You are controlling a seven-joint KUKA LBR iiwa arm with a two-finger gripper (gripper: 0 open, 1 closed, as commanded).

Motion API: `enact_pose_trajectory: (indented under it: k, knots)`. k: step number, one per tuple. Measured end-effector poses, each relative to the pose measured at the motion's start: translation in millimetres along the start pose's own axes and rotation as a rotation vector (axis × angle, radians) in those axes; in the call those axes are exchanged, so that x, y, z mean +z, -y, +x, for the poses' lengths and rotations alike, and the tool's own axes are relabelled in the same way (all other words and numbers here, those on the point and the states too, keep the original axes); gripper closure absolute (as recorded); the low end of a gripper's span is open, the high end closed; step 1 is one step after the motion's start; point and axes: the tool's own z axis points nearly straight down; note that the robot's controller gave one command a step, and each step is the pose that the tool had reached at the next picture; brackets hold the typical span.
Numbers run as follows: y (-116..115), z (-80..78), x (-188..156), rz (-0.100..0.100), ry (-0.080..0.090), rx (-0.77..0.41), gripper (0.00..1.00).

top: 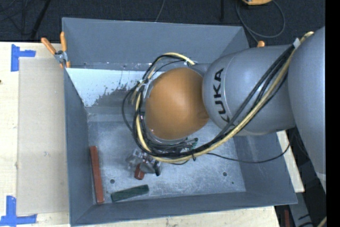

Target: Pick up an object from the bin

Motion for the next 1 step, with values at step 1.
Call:
enact_pose_trajectory:
  k: [1]
  knots:
    - [0.1, -0.4, -4.6, 0.0, 0.0, 0.007, 1.0]
